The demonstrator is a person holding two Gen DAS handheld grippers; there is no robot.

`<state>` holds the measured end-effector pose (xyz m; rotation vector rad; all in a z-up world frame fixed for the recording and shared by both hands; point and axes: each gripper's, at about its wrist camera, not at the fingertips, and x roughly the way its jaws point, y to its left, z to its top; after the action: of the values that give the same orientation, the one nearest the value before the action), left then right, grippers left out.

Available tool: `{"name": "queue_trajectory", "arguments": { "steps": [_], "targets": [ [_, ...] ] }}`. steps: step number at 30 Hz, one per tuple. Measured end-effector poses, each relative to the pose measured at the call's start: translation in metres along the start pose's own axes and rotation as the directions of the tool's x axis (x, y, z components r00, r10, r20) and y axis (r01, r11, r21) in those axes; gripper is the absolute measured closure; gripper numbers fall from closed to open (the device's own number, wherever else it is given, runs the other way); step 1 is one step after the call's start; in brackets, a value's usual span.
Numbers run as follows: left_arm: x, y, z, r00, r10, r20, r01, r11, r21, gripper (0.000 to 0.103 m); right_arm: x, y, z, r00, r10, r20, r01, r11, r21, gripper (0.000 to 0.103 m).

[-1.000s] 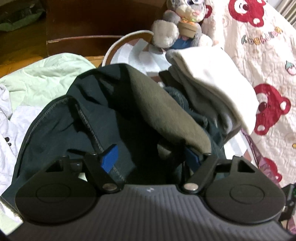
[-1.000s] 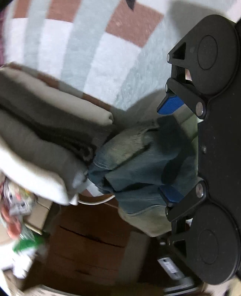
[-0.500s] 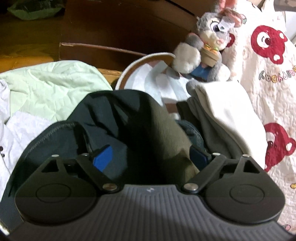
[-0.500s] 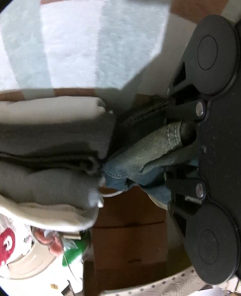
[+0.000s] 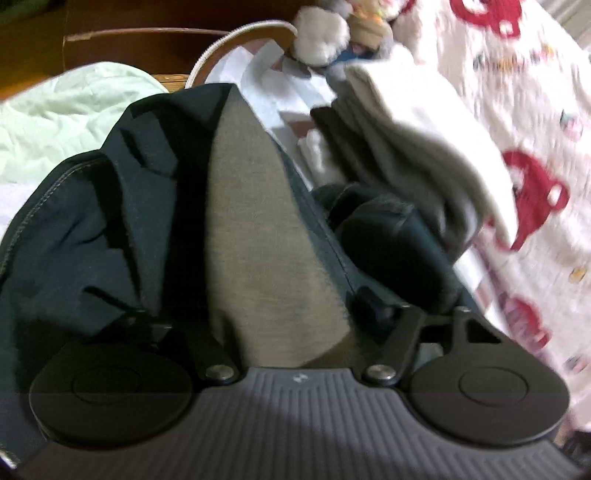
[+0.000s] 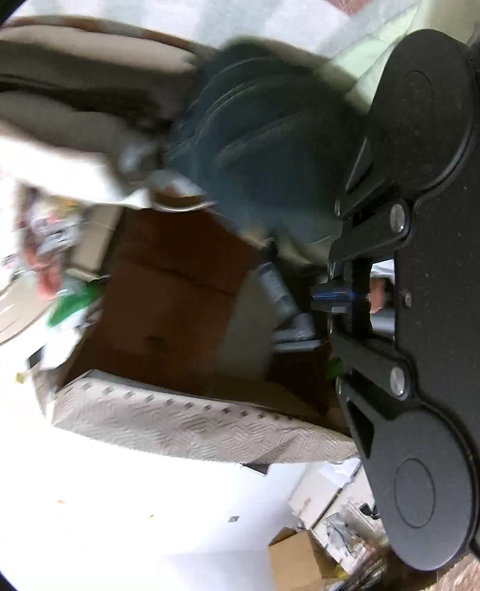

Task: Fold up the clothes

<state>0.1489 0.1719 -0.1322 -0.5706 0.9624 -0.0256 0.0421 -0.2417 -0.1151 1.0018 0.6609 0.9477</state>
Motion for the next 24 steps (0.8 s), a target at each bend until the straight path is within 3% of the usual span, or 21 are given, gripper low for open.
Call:
{"name": "queue_trajectory", "arguments": {
  "steps": [2,4,5,7,8,9,12,13,16,20,21,22,23,24],
  "targets": [
    [0.003,-0.002,-0.007,1.0,-0.003,-0.017,0.003,1.0,0.025,0.046,-0.017,0.014,0.0,0.983,-0.181,0.027,0.182,0.981,-0.069,0.095],
    [0.001,-0.004,-0.008,0.999,0.034,0.0,-0.034,0.998,0.049,0.046,-0.024,0.018,0.0,0.945,-0.322,0.046,0.325,0.943,-0.073,0.09],
    [-0.001,-0.004,-0.008,0.999,0.052,0.009,-0.053,0.997,0.053,0.046,-0.022,0.015,0.001,0.923,-0.383,0.045,0.385,0.921,-0.066,0.071],
    [-0.007,0.001,-0.007,0.996,0.09,0.018,-0.09,0.995,0.035,0.043,-0.011,0.006,0.004,0.877,-0.479,0.036,0.48,0.876,-0.053,0.047],
    [-0.008,0.004,-0.006,0.996,0.091,0.01,-0.092,0.996,0.012,0.043,0.001,-0.002,0.01,0.866,-0.5,0.023,0.5,0.864,-0.049,0.047],
    [-0.007,0.009,-0.003,0.997,0.079,-0.007,-0.08,0.997,-0.017,0.041,0.015,-0.008,0.017,0.873,-0.488,-0.002,0.488,0.872,-0.031,0.047],
    [0.0,0.018,0.007,0.996,0.058,-0.066,-0.063,0.995,-0.076,0.034,0.056,-0.026,0.043,0.92,-0.377,-0.106,0.386,0.919,0.083,0.033],
    [0.001,0.018,0.009,0.996,0.071,-0.061,-0.075,0.995,-0.071,0.034,0.068,-0.032,0.052,0.919,-0.375,-0.125,0.388,0.915,0.111,0.033],
    [0.003,0.019,0.018,0.993,0.109,-0.048,-0.111,0.992,-0.056,0.027,0.109,-0.042,0.065,0.856,-0.483,-0.185,0.498,0.866,0.041,0.031],
    [0.012,0.022,0.019,0.991,0.116,-0.068,-0.118,0.993,-0.025,0.025,0.15,-0.065,0.054,0.788,-0.554,-0.27,0.569,0.822,-0.023,0.022],
    [0.014,0.023,0.017,0.992,0.103,-0.073,-0.105,0.994,-0.017,0.034,0.158,-0.071,0.05,0.769,-0.575,-0.278,0.589,0.807,-0.039,0.022],
    [0.013,0.023,0.014,0.996,0.071,-0.057,-0.072,0.997,-0.014,0.054,0.164,-0.076,0.043,0.749,-0.603,-0.276,0.613,0.788,-0.057,0.027],
    [0.012,0.022,0.01,0.998,0.043,-0.041,-0.043,0.999,-0.008,0.069,0.167,-0.082,0.039,0.749,-0.606,-0.267,0.622,0.782,-0.03,0.052],
    [0.008,0.018,0.005,0.999,0.023,-0.024,-0.023,1.0,0.008,0.092,0.166,-0.088,0.035,0.765,-0.592,-0.253,0.618,0.786,0.03,0.067]
  ]
}}
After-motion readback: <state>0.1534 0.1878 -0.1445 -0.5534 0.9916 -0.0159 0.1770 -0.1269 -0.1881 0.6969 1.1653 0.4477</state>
